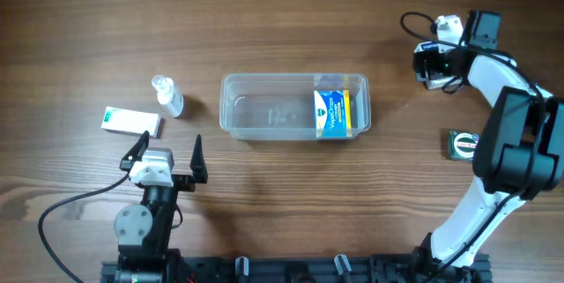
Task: Pack container
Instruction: 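Grasp the white Hansaplast box with the right gripper and lift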
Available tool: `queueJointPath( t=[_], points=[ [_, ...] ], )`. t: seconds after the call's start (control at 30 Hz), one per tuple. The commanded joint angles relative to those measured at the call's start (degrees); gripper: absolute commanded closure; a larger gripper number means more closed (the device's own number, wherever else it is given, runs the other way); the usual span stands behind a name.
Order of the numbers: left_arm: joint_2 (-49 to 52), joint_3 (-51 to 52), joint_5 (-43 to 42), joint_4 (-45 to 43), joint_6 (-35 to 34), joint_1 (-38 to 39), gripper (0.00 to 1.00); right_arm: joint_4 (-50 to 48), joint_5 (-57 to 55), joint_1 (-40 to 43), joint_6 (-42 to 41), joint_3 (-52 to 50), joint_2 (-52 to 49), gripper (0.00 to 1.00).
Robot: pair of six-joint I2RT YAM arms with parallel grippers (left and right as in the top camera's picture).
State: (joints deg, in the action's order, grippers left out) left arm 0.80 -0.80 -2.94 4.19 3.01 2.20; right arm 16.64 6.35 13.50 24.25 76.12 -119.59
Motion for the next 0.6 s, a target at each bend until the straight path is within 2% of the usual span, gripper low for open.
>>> queueJointPath(
  t=[0.0,0.13,0.4,0.57],
  points=[
    [-0.4,0.5,-0.7,-0.1,1.3,0.3,0.00,0.3,0.9,0.0,-3.5,-0.1,-1.0,0.03],
    [-0.4,0.5,-0.7,-0.1,1.3,0.3,0.00,0.8,-1.3,0.0,-6.0,-0.1,2.2,0.18],
    [-0.4,0.5,-0.7,-0.1,1.3,0.3,0.00,4.4,-1.8,-1.5,-8.5,-0.1,12.0,0.19],
    [-0.4,0.5,-0.7,-0.1,1.3,0.3,0.00,8.6,-2.0,-6.9,-18.0,0.0,22.2,0.20]
  ],
)
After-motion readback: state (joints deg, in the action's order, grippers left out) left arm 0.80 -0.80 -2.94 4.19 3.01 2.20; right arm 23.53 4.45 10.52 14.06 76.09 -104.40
